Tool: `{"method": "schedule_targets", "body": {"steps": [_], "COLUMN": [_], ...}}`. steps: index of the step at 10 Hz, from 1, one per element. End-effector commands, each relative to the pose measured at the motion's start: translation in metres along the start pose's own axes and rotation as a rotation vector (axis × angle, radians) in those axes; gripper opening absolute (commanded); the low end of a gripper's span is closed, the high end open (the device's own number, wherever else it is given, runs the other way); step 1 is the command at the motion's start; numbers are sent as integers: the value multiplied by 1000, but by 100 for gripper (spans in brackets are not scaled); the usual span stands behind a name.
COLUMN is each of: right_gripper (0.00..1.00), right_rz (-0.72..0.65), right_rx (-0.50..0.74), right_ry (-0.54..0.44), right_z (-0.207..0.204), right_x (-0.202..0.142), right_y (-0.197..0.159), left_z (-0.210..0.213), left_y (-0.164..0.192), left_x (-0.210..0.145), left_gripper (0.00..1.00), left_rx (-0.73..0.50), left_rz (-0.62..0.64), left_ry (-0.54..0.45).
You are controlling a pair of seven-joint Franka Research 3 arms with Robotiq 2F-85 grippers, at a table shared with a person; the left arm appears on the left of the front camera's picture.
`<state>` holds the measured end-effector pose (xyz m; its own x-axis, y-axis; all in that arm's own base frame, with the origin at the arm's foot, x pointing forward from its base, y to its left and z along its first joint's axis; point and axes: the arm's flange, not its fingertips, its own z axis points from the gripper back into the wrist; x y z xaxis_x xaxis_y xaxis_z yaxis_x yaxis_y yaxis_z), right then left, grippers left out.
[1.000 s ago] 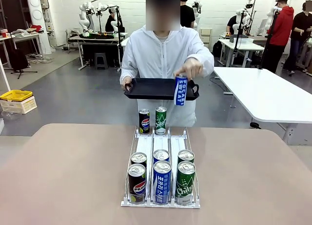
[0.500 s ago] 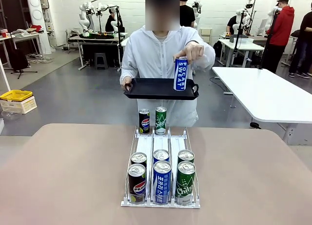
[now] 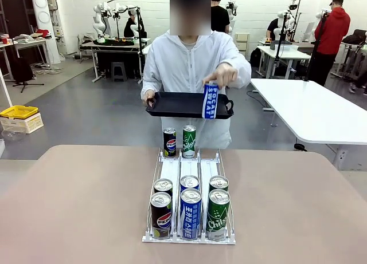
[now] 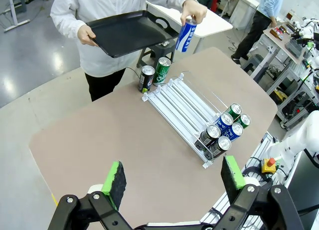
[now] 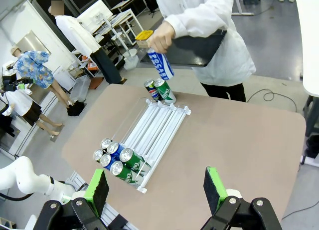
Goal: Retrieve and hand over the desired beverage to the person.
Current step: Pick up a can of the same type that the person held from the Automatic Can Dispenser.
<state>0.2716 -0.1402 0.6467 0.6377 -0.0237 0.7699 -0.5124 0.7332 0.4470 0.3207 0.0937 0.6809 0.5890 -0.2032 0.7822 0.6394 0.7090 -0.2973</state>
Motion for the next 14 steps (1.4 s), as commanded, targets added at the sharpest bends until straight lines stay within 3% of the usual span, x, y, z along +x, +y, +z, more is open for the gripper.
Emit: {"method": "schedule_targets", "body": {"steps": [1,14], "right_gripper": [100,100], "right_rz": [10,10], "right_rx": [20,20], "right_ry": [-8,-8], "right_z": [-1,-1], "right_x": [2,2], "right_y": [-1,-1], "left_z": [2,2], "left_y": [1,1], "left_x": [1,1], "left_gripper": [100,100], "left_rx": [-13,-13], "left_rz": [-15,-15], "left_ry": [-7,-7]}}
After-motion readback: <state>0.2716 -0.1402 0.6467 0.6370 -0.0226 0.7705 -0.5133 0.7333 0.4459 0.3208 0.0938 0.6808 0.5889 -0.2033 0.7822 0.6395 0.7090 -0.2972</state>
